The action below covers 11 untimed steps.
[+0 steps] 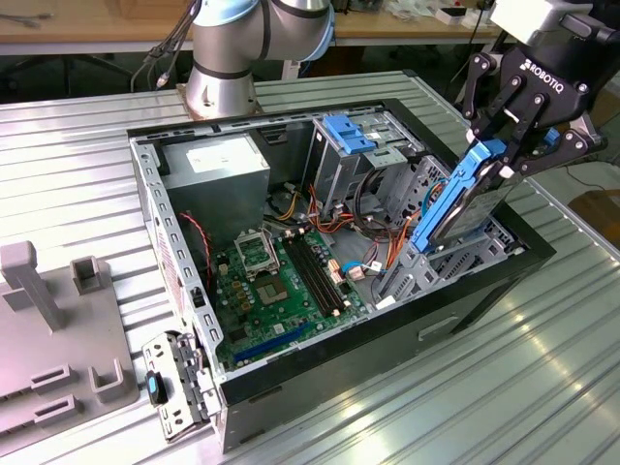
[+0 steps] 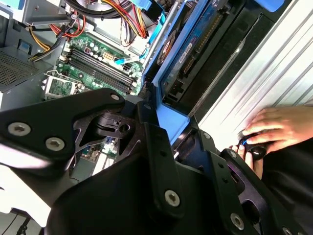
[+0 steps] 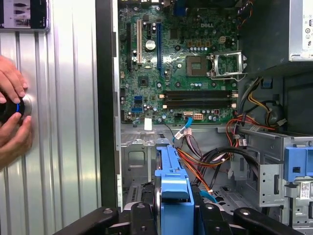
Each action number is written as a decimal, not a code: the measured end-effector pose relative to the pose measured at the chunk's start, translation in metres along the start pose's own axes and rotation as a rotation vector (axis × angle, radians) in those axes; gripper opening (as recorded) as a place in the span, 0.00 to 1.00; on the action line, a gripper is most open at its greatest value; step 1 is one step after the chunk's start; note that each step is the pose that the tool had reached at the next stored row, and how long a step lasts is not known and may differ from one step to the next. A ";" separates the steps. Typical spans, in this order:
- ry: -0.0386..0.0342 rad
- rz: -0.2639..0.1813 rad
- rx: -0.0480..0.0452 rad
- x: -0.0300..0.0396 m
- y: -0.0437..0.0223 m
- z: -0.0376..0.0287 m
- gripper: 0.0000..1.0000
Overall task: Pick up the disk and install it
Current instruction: 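Insert the disk into the insertion slot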
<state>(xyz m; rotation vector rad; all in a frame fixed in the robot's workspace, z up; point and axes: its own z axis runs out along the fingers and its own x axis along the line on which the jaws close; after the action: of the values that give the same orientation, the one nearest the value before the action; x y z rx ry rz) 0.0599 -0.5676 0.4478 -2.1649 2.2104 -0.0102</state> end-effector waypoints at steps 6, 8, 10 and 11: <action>0.0000 0.000 0.0000 0.0000 0.0000 0.0011 0.37; -0.0006 0.000 0.0000 0.0002 0.0001 0.0026 0.37; -0.0002 0.000 0.0000 0.0001 0.0001 0.0035 0.37; -0.0001 0.000 0.0000 0.0001 0.0001 0.0036 0.37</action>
<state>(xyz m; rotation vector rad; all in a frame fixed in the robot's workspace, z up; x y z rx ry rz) 0.0599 -0.5676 0.4442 -2.1649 2.2103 -0.0101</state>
